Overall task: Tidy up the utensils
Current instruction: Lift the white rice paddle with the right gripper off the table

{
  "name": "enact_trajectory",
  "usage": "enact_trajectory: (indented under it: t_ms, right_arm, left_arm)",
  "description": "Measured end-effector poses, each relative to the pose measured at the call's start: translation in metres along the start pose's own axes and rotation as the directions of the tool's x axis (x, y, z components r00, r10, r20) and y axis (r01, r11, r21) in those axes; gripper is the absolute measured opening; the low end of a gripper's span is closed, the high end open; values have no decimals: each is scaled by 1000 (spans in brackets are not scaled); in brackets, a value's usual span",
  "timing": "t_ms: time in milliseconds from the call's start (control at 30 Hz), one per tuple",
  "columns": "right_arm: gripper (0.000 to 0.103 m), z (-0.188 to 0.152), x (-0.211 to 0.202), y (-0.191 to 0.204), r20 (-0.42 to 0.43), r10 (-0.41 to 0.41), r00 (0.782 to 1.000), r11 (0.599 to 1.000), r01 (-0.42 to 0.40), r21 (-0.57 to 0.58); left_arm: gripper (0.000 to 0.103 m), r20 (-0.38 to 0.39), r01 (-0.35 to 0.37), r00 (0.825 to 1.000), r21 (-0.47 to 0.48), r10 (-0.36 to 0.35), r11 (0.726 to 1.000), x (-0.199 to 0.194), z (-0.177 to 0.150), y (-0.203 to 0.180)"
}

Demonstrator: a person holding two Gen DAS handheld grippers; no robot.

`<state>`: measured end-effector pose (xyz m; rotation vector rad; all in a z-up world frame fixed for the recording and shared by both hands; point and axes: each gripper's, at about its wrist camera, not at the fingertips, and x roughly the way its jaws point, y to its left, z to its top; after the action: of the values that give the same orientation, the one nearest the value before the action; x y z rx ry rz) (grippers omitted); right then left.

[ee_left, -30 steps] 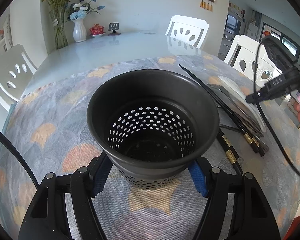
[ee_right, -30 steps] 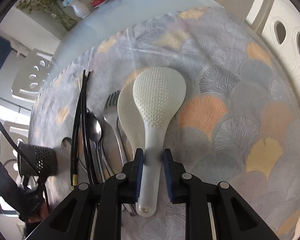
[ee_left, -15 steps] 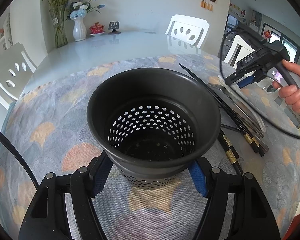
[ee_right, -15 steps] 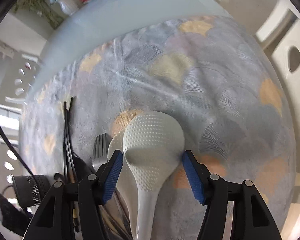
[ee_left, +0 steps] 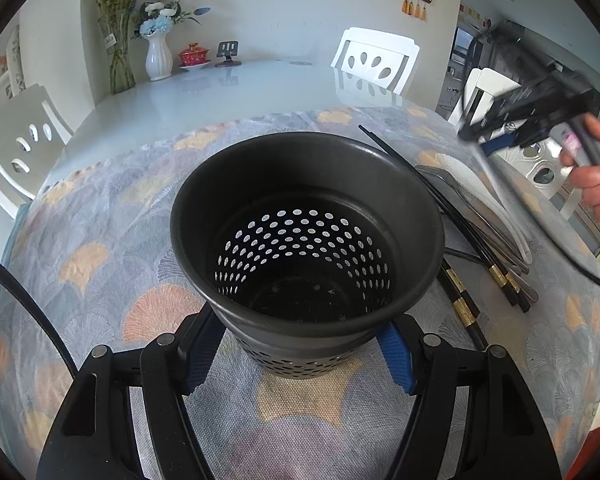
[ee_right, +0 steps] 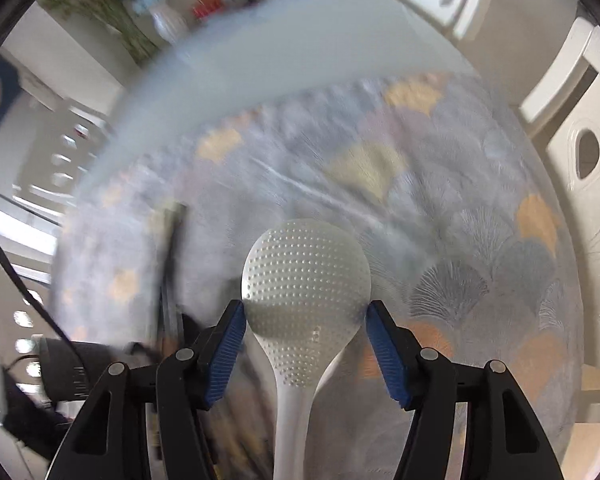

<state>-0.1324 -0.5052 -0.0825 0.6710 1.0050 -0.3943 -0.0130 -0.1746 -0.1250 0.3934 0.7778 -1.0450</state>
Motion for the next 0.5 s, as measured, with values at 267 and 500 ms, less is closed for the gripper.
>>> enact_trajectory:
  t_ms: [267,500]
  right_arm:
    - [34,10,-58,62,177,133,975,987,-114,-113]
    - [41,6,-43,51,113,-26,993,992,39,-120]
  left_arm:
    - [68,-3,1,1000,2,-1,1000,1,0,-2]
    - [68,1,1,1000,-2,-1,1000,1,0,-1]
